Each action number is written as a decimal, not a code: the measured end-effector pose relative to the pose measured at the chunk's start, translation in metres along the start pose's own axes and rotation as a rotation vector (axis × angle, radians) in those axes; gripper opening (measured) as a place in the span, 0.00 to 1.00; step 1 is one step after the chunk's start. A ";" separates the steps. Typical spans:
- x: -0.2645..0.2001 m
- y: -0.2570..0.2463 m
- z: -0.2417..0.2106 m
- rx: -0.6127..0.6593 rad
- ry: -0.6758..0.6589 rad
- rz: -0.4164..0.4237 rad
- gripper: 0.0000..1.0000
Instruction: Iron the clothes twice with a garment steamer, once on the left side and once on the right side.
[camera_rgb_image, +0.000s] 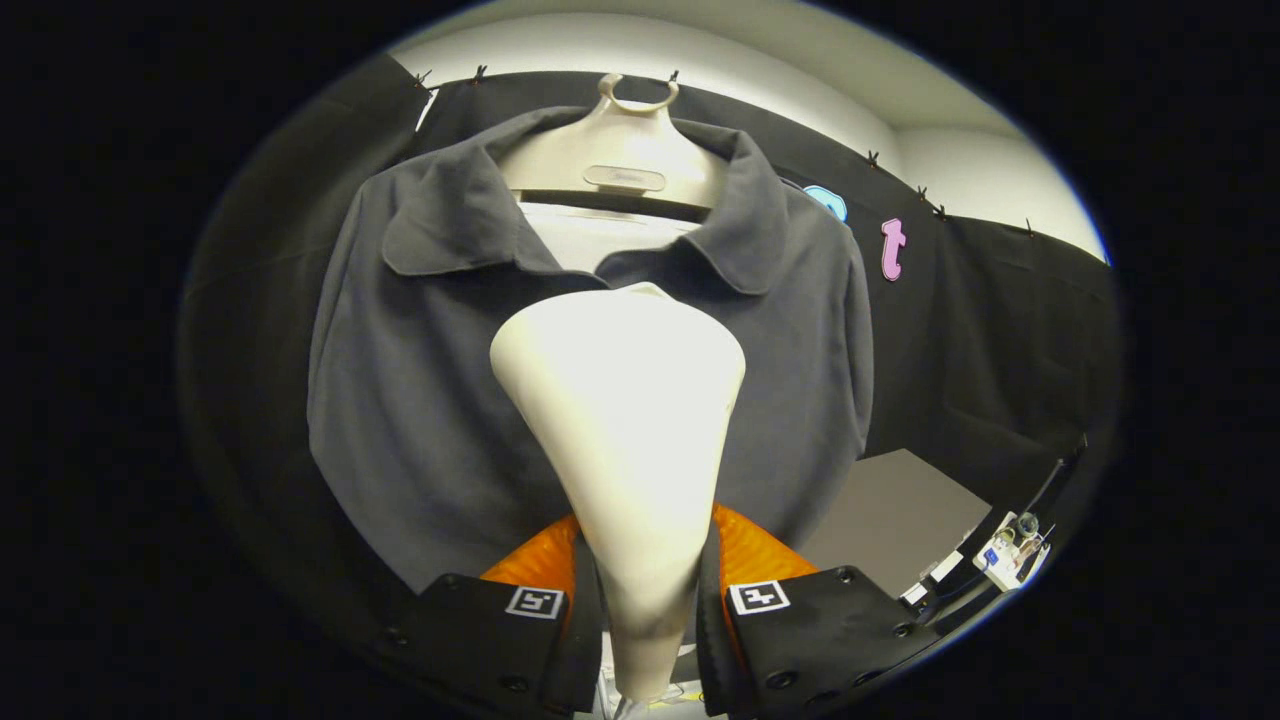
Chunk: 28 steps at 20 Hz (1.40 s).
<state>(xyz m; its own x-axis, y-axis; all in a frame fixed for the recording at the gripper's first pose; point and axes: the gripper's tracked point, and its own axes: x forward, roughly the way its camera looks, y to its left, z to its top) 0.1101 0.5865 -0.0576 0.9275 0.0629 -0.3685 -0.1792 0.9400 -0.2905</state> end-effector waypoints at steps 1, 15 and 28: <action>0.001 0.007 0.002 -0.002 -0.002 0.004 0.46; 0.027 0.059 0.001 -0.033 0.007 0.006 0.46; 0.035 0.095 -0.088 -0.072 0.094 0.018 0.46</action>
<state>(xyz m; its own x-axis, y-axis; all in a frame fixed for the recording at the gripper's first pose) 0.0971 0.6484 -0.1758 0.8897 0.0447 -0.4543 -0.2216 0.9124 -0.3442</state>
